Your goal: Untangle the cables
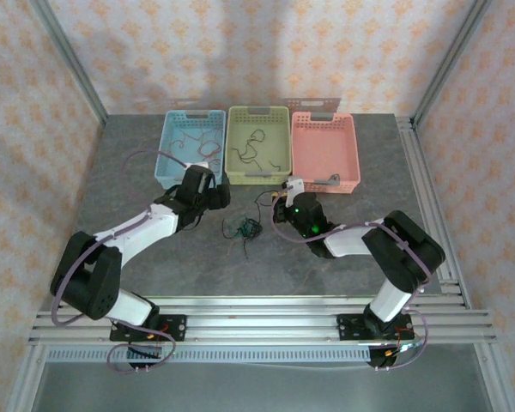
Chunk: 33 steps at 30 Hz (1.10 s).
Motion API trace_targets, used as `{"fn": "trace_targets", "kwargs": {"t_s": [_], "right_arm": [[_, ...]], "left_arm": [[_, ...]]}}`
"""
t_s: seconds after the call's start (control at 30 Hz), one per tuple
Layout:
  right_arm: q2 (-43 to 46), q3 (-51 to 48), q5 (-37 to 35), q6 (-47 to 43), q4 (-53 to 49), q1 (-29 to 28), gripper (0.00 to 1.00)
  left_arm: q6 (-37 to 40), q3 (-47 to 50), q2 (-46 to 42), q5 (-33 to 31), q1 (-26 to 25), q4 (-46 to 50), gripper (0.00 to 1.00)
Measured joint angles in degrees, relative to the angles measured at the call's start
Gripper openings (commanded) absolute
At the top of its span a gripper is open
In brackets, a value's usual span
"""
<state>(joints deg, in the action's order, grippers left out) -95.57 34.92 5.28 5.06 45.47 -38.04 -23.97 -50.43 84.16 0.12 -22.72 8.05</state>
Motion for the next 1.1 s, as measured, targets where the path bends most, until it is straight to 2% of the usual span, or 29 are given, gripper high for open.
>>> {"fn": "trace_targets", "kwargs": {"t_s": [0.17, 0.27, 0.47, 0.7, 0.9, 1.0, 1.1], "right_arm": [[0.0, 0.0, -1.29, 0.22, 0.0, 0.0, 0.0], [0.0, 0.0, -1.75, 0.24, 0.0, 0.0, 0.0], [0.0, 0.0, -2.36, 0.24, 0.0, 0.0, 0.0], [0.07, 0.0, -2.56, 0.26, 0.0, 0.0, 0.0], [0.09, -0.04, -2.82, 0.28, 0.0, 0.0, 0.0], [0.09, -0.04, -2.82, 0.28, -0.02, 0.0, 0.0], [0.09, -0.04, -2.95, 0.28, 0.0, 0.0, 0.0]], "left_arm": [[-3.63, -2.86, 0.66, 2.99, 0.0, 5.31, 0.86], [-6.73, -4.09, 2.19, 6.51, 0.0, 7.76, 0.81], [-11.8, -2.93, 5.03, 11.61, -1.49, 10.88, 0.81], [-14.1, -2.43, 5.44, 13.84, -2.05, 12.22, 0.82], [-14.14, -3.06, 10.73, 17.35, -2.43, 15.1, 0.79], [-14.16, -3.19, 11.34, 17.73, -2.4, 15.61, 0.75], [-14.14, -3.19, 11.3, 17.86, -2.43, 15.8, 0.67]]}}
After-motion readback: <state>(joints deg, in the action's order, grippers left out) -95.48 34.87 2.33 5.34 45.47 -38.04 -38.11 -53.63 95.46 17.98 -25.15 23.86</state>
